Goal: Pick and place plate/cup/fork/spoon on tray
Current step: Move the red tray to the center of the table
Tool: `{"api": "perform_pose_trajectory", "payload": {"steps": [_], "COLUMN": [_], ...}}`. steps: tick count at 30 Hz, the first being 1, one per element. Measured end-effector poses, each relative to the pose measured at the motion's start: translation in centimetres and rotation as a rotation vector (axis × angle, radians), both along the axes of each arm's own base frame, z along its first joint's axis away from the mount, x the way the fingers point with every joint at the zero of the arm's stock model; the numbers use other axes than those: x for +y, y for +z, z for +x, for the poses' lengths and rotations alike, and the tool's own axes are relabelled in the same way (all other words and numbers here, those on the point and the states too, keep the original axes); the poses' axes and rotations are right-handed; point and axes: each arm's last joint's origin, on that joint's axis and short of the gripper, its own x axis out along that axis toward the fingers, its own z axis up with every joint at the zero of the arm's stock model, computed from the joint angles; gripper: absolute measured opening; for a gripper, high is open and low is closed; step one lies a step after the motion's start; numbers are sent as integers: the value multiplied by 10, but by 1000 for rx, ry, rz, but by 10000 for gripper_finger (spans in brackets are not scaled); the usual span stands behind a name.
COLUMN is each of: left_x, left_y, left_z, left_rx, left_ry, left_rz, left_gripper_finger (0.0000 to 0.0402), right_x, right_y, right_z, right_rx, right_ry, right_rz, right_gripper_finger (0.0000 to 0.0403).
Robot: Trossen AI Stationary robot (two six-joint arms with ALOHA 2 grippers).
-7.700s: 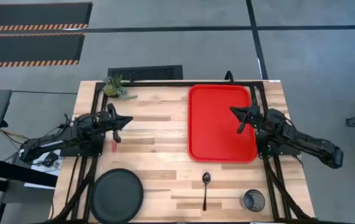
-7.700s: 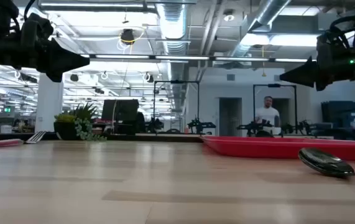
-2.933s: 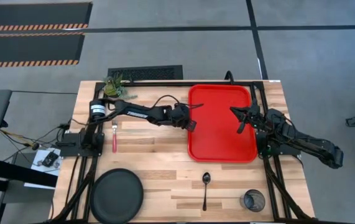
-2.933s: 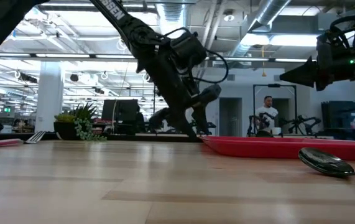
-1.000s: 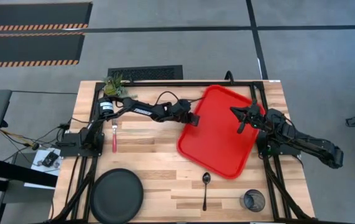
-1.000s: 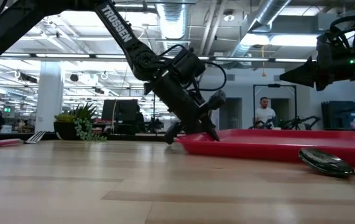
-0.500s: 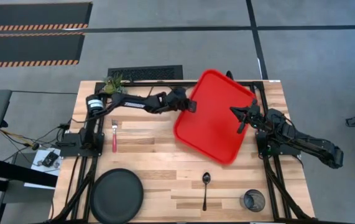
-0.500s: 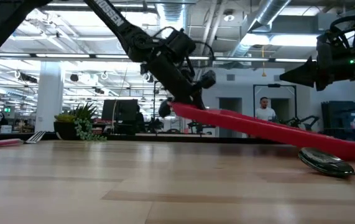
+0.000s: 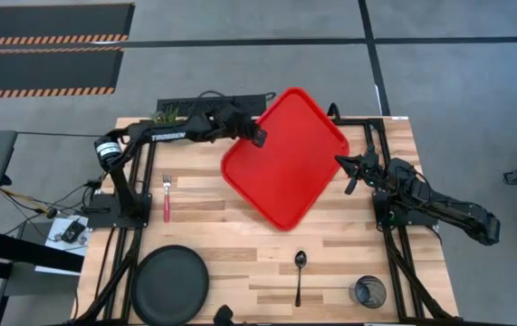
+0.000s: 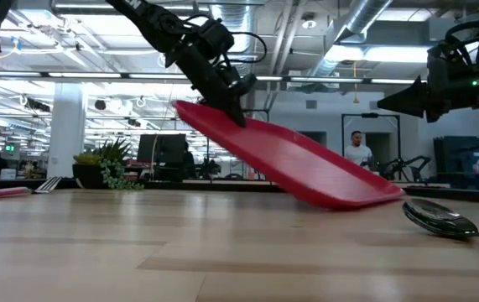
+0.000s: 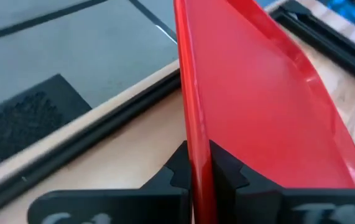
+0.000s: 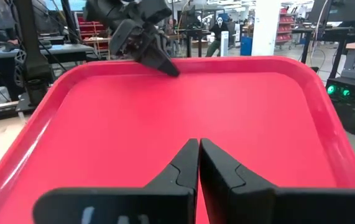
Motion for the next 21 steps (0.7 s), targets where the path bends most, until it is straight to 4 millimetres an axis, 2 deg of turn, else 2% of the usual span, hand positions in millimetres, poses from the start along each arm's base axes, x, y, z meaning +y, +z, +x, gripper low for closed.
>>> {"api": "perform_pose_trajectory", "payload": {"steps": [10,16,21], "left_x": [24,25,17], "left_y": [-5,-6,-12], "left_z": [-15,-17,-17], "left_rx": [152,199,218], "left_ry": [-267,-403,-530], "left_rz": [146,222,188], "left_gripper_finger": [7,11,12], "right_x": [0,0,0], "right_y": [0,0,0], "right_z": [0,0,0], "right_rx": [0,0,0], "right_ry": [-1,-1,-1], "right_rz": [0,0,0], "right_gripper_finger": [40,40,40]}}
